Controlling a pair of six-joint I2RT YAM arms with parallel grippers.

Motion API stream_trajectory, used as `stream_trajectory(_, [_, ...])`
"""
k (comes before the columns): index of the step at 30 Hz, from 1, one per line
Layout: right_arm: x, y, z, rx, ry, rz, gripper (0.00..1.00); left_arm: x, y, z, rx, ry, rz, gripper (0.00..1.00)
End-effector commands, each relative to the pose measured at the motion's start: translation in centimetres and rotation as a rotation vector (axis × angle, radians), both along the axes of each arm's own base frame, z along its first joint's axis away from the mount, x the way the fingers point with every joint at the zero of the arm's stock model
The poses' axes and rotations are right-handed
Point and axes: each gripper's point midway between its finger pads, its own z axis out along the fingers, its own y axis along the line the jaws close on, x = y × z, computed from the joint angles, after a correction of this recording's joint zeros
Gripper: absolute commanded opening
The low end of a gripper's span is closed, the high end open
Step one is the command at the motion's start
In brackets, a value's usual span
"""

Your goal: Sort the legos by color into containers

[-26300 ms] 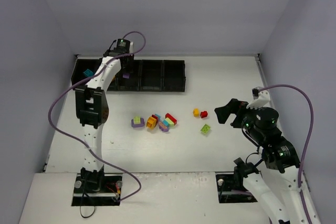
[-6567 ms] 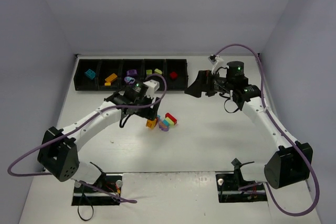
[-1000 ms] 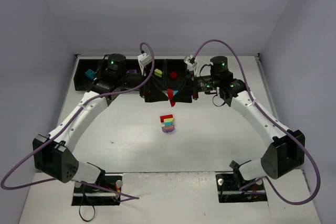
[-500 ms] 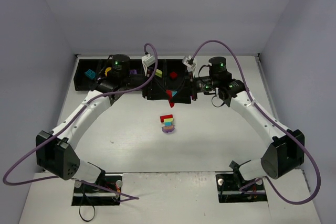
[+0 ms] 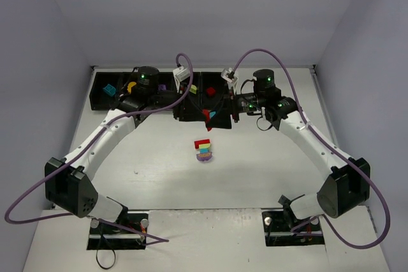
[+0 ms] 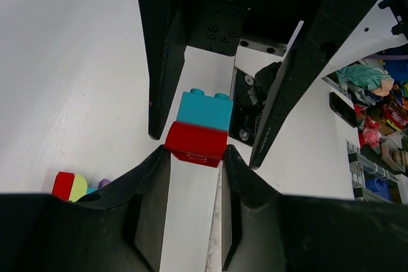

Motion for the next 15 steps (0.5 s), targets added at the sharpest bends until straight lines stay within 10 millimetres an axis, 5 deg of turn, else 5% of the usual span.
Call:
stream_trajectory(1, [-0.1, -0.2, 2.5, 0.049, -0.114, -0.002, 0.64, 0.5, 0.3, 3.0, -0.040, -0.111, -0.001, 0.00])
stream_trajectory(9, [0.6, -1.2, 2.2, 0.036, -0.113, -0.053, 0.62, 0.7, 0.9, 2.7, -0.034, -0.104, 0.008, 0.00])
stream_trajectory(15, [0.6, -1.2, 2.0, 0.034, -0.103, -0.052, 0.37, 0.7, 0.9, 2.9, -0.037, -0.101, 0.005, 0.00])
